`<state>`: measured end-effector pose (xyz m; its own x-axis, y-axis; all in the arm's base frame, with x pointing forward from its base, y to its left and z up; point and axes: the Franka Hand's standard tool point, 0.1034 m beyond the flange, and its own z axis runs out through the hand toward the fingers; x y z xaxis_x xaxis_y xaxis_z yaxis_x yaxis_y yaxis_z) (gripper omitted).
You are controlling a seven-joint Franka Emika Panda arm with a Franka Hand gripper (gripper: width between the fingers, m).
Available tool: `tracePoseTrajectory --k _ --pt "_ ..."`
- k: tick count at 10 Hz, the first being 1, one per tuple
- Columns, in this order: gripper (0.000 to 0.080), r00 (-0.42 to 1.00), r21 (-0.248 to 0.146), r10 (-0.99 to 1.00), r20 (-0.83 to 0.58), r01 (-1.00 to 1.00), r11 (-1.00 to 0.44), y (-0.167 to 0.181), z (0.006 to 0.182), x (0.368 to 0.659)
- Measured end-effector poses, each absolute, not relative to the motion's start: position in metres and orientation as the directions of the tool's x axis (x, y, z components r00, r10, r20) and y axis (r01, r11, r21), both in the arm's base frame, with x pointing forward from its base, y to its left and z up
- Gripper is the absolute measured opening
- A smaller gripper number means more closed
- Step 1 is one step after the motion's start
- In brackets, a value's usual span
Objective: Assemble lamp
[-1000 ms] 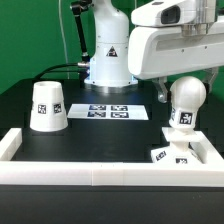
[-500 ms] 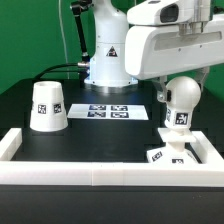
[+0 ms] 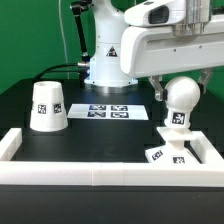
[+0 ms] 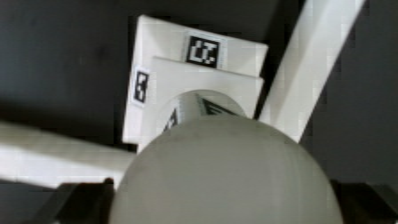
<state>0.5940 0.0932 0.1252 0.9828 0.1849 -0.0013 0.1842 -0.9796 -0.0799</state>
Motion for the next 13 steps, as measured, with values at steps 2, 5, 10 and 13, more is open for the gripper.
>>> tracePoseTrajectory --k 2,5,10,13 --pt "0.0579 1.000 -0.081 0.021 -0.008 0.020 -0.996 0.096 0.125 0.594" --pt "0.0579 0.989 -0.092 -0.138 0.044 -0.134 -0.987 0.102 0.125 0.597" --pt "0.0580 0.886 -0.132 -0.459 0.064 -0.449 -0.884 0.107 0.126 0.593" --pt "0.0580 0.815 -0.147 -0.578 0.039 -0.567 -0.810 0.107 0.126 0.593"
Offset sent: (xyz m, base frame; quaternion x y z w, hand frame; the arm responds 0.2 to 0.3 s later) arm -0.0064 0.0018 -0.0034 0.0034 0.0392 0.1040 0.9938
